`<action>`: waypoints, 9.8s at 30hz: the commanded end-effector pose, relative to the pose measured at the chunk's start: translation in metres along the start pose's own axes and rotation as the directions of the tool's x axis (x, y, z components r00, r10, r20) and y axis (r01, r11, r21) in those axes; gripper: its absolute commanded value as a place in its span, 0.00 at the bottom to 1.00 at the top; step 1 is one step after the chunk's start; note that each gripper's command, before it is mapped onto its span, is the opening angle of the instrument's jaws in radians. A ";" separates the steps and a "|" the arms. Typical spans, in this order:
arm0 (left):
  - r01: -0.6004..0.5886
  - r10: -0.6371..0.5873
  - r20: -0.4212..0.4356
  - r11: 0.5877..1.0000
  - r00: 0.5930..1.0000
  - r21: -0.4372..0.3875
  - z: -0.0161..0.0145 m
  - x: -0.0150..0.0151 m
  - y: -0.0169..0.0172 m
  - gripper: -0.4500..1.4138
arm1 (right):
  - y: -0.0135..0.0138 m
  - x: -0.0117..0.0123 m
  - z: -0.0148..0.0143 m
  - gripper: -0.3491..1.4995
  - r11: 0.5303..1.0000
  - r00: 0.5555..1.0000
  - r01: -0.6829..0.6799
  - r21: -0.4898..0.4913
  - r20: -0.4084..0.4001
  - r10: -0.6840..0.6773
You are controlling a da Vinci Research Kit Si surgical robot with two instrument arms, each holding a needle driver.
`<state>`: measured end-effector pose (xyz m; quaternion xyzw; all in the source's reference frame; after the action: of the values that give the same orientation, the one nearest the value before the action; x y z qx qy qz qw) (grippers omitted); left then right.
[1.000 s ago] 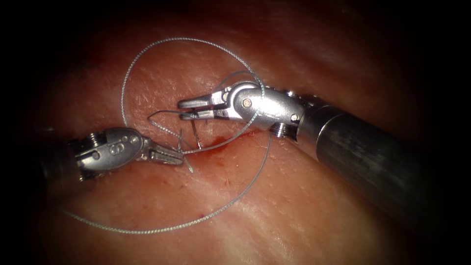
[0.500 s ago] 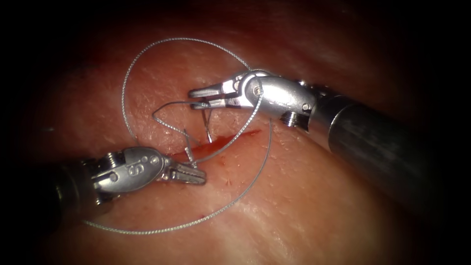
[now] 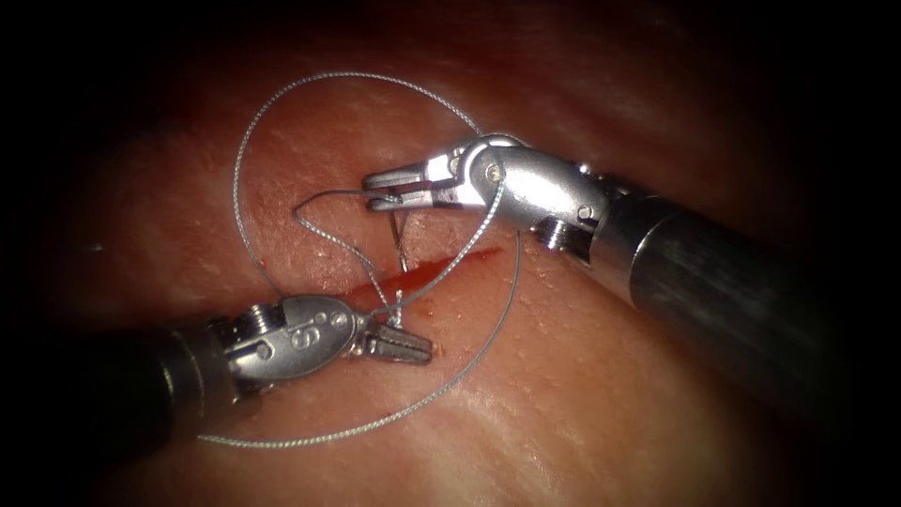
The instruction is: Wound Closure
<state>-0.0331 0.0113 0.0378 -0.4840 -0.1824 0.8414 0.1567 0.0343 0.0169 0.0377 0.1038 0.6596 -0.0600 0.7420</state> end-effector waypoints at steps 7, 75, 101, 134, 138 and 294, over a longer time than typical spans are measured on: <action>-0.030 0.030 0.005 0.999 1.000 -0.023 0.0015 -0.0008 0.0003 0.05 | 0.0013 -0.0004 0.0004 0.00 0.993 0.993 -0.117 -0.025 0.011 0.117; -0.022 0.023 0.045 1.000 0.999 -0.014 -0.0005 -0.0046 -0.0009 0.04 | 0.0031 -0.0001 0.0013 0.00 0.994 0.999 -0.007 0.109 0.040 0.003; -0.023 0.024 0.045 1.000 0.999 -0.018 -0.0010 -0.0047 -0.0010 0.04 | 0.0011 0.0015 0.0017 0.00 0.960 0.984 -0.177 0.215 0.036 0.174; -0.022 0.023 0.045 1.000 0.999 -0.018 -0.0009 -0.0046 -0.0009 0.03 | -0.0029 0.0004 0.0013 0.00 0.525 0.563 -0.816 0.245 0.128 0.816; -0.022 0.023 0.045 1.000 0.999 -0.018 -0.0010 -0.0046 -0.0009 0.03 | -0.0048 0.0005 0.0018 0.00 0.499 0.544 -0.827 0.259 0.145 0.826; -0.158 0.213 -0.545 0.977 0.811 0.146 -0.0156 0.0158 0.0040 0.00 | -0.0197 0.0060 -0.0050 0.00 0.829 0.875 -0.434 -0.353 0.052 0.480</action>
<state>-0.0275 0.0164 0.0167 -0.7167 -0.0386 0.6819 0.1408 0.0247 -0.0015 0.0277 0.1325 0.5641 0.2242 0.7835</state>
